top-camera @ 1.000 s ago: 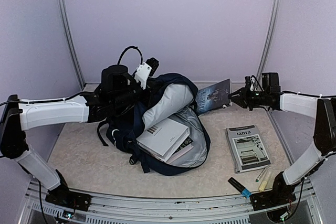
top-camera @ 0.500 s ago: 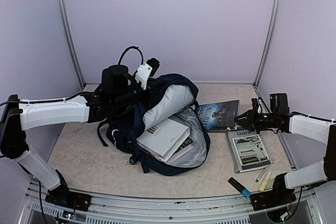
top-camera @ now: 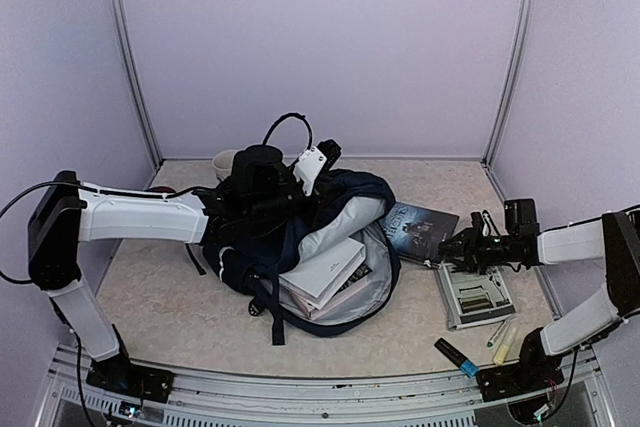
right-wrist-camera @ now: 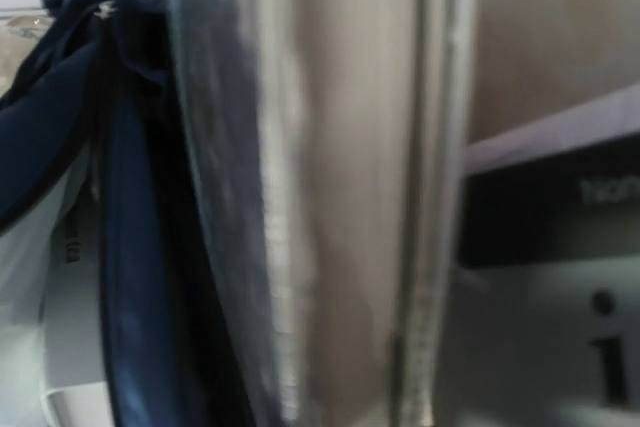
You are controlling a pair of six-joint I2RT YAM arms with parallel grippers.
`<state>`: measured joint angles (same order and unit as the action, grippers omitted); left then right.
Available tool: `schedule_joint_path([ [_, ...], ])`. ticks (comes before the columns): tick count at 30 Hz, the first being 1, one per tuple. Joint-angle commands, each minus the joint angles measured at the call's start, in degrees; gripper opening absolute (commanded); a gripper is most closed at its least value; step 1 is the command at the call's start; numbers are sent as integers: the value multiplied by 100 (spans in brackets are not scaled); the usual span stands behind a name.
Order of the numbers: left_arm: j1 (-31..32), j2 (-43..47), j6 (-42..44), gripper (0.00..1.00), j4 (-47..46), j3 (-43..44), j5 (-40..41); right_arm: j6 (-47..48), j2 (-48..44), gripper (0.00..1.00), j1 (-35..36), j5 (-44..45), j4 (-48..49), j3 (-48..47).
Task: Pack the student bag
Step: Adjust the book at the corner of the board, then place the book in the largest pocket of the bag.
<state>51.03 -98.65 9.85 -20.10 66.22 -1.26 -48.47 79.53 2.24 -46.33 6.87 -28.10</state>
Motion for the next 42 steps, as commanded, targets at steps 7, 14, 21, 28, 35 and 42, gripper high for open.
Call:
schedule_joint_path([
  [7, 199, -403, -91, 0, -229, 269, -230, -412, 650, 45, 337, -123, 1568, -115],
  [14, 250, -439, 56, 0, -132, 300, -201, -607, 1024, 47, 715, -52, 2024, -392],
  [21, 250, -393, 96, 0, -100, 296, -193, -974, 961, 4, 780, 93, 2534, -347],
  [28, 145, 189, 136, 0, 155, 183, 627, -285, -319, 0, 536, 651, 823, -680],
  [35, 33, 893, 441, 0, 528, 191, 1266, 680, -2359, 0, -217, 1326, -1770, -1669],
  [42, -113, 1075, 450, 0, 670, 314, 1645, 860, -2746, 0, -224, -445, -3107, -2556],
])
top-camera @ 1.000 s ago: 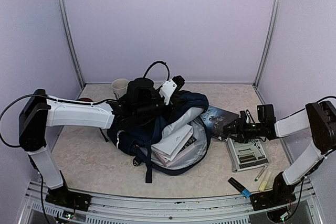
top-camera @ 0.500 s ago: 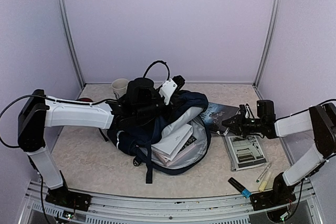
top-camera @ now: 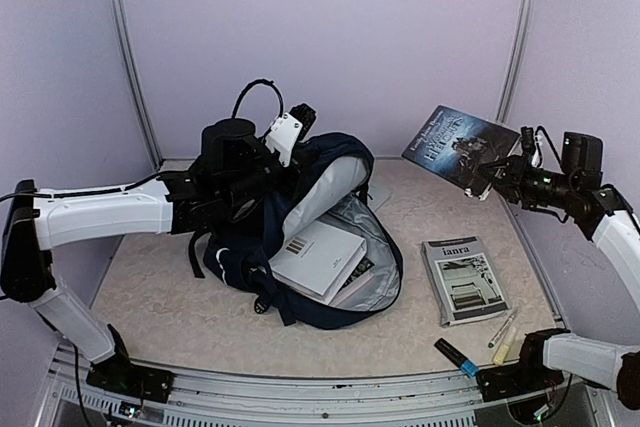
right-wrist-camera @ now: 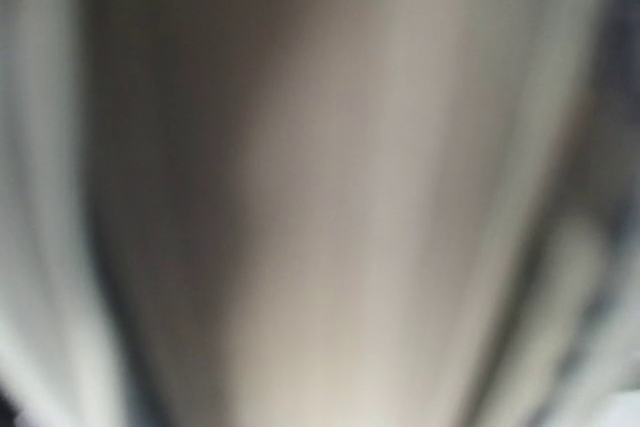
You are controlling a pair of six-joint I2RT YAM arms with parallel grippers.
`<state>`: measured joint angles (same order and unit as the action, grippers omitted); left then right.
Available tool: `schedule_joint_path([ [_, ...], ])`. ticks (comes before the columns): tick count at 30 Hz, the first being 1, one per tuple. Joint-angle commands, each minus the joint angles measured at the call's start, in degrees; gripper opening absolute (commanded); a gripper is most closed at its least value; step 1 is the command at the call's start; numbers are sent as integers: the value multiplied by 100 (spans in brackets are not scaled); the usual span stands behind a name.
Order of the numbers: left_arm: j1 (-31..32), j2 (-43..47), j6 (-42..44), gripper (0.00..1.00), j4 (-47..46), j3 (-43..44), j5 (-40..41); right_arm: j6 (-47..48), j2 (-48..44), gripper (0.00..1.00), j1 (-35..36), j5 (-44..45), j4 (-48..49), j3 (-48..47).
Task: Pack the student bag
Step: Place the book in the largest pocket of the bag.
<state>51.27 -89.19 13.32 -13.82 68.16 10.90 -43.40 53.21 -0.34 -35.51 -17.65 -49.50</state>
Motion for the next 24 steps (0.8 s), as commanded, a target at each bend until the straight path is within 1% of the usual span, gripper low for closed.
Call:
schedule_joint_path([
  [1, -142, 137, 105, 0, 40, 144, 431, 305, -136, 0, 57, -1820, -747, -421],
  [3, -143, 131, 93, 0, 31, 177, 433, 230, -241, 0, 155, -2134, -933, -368],
  [5, -135, 113, 66, 0, 38, 213, 431, 344, -267, 0, 337, -2123, -1459, -342],
  [7, -126, 127, 18, 0, 30, 218, 440, 522, -221, 0, 707, -1948, -1817, -296],
  [8, -114, 136, -2, 0, 24, 217, 440, 475, -211, 0, 977, -1941, -1756, -206],
  [10, -73, 163, -9, 0, 4, 222, 440, -29, -281, 0, 1549, -2108, -976, 100],
  [13, 26, 184, 53, 0, 7, 237, 451, -1281, -339, 0, 2299, -2178, 920, 829],
  [14, 63, 202, 68, 0, 4, 237, 476, -1468, -265, 0, 2456, -2091, 1180, 954],
  [18, 172, 297, 40, 0, -12, 205, 598, -1159, 424, 0, 2884, -1495, 1025, 951],
  [21, 310, 407, 104, 0, 25, 215, 631, -1335, 903, 0, 3064, -1308, 1585, 993],
  [24, 519, 552, 164, 0, 33, 191, 671, -1707, 1209, 0, 3113, -936, 2286, 1073],
])
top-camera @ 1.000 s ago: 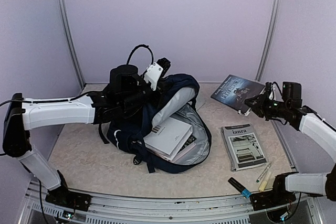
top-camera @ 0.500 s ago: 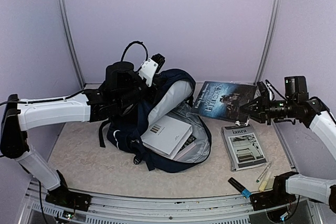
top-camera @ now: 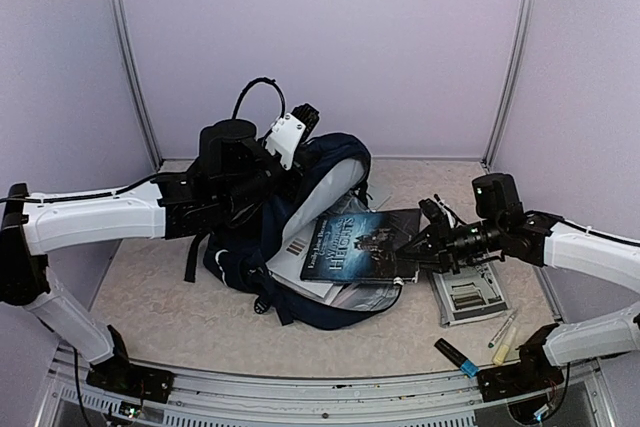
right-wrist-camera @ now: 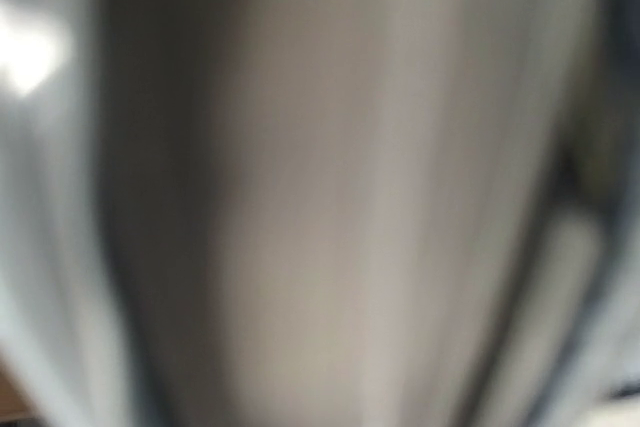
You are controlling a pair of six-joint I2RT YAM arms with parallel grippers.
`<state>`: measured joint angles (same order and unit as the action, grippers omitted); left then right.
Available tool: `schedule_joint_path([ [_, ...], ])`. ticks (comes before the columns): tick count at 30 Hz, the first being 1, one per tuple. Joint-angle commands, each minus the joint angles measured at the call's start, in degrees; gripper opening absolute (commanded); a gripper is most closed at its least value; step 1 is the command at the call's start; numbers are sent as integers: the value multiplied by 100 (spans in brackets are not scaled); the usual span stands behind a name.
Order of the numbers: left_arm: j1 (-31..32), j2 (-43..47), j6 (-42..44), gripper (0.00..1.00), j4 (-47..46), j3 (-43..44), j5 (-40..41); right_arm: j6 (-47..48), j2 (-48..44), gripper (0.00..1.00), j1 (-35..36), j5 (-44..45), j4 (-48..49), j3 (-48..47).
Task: Pack the student bag
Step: Place the book in the largest pocket of the bag.
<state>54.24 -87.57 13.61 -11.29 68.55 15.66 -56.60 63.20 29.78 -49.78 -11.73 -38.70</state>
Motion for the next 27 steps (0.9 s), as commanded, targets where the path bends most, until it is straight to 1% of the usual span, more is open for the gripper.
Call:
schedule_joint_path([
  [1, 316, 443, 129, 0, -239, 138, 188, -542, 342, 0, 121, 616, 1962, 46],
  [3, 463, 545, 134, 0, -309, 118, 168, -753, 647, 0, 211, 905, 2466, 93],
  [4, 529, 581, 141, 0, -341, 120, 161, -782, 809, 0, 298, 1114, 2570, 61],
  [6, 634, 638, 149, 0, -398, 159, 112, -730, 1149, 0, 509, 1627, 2637, -152],
  [8, 725, 668, 204, 0, -438, 223, 78, -625, 1524, 1, 752, 1953, 2656, -478],
  [12, 828, 664, 339, 0, -530, 416, 89, -669, 2186, 2, 1217, 2346, 2899, -1036],
  [15, 850, 621, 348, 0, -606, 520, -29, -906, 2614, 3, 1439, 2506, 3347, -1197],
  [16, 858, 609, 327, 0, -624, 530, -63, -943, 2787, 7, 1495, 2572, 3426, -1286],
  [17, 858, 597, 300, 0, -639, 519, -77, -920, 2909, 14, 1561, 2681, 3447, -1388],
  [18, 856, 608, 278, 0, -657, 492, -71, -863, 3018, 20, 1626, 2776, 3380, -1532],
  [20, 847, 617, 281, 0, -689, 422, 29, -646, 3230, 31, 1733, 2828, 3047, -1867],
  [23, 729, 649, 300, 0, -576, 359, 153, -77, 3317, 44, 1890, 3010, 2144, -2346],
  [27, 407, 756, 113, 0, -571, 225, 114, 662, 3106, 66, 2009, 3530, 638, -2690],
])
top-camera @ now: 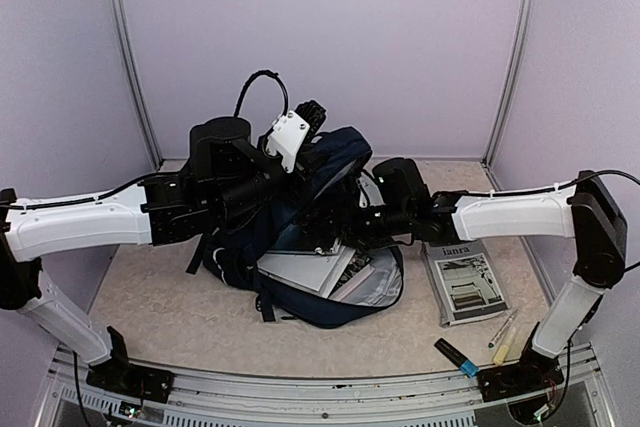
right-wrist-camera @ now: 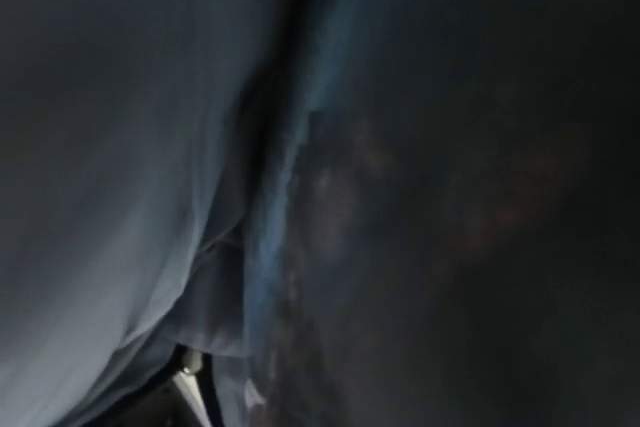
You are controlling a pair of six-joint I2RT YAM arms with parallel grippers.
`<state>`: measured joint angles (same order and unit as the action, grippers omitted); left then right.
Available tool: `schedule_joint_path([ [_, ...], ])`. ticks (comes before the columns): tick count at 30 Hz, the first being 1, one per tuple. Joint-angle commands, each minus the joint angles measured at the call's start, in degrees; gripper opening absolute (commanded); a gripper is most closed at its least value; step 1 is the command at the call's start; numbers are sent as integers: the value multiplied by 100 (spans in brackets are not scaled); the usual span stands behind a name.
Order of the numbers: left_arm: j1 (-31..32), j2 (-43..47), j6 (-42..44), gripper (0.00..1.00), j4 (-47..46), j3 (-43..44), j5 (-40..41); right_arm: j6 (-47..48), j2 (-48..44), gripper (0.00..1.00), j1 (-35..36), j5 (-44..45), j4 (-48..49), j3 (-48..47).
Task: Pack the student bag
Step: Place the book in the largest pocket of the bag.
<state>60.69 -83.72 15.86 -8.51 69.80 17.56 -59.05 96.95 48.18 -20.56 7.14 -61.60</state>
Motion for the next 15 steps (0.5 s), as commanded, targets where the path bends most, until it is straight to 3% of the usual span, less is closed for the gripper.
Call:
schedule_joint_path([
  [1, -298, 406, -105, 0, -853, 59, -77, 1034, -385, 72, 168, 723, -1579, -400],
  [2, -352, 431, -108, 0, -843, 19, -70, 1177, -524, 79, 169, 822, -1916, -419],
  [3, -415, 454, -113, 0, -812, -10, -64, 1337, -662, 94, 172, 911, -2422, -475],
  [4, -474, 491, -134, 0, -789, -43, -61, 1548, -785, 99, 174, 1007, -2796, -585],
  [11, -653, 658, -191, 0, -694, -363, 118, 2364, -1647, 100, 89, 2163, -4772, -1215],
  [15, -637, 753, -217, 0, -596, -470, 77, 2234, -2347, 100, -589, 2412, -5139, -755],
])
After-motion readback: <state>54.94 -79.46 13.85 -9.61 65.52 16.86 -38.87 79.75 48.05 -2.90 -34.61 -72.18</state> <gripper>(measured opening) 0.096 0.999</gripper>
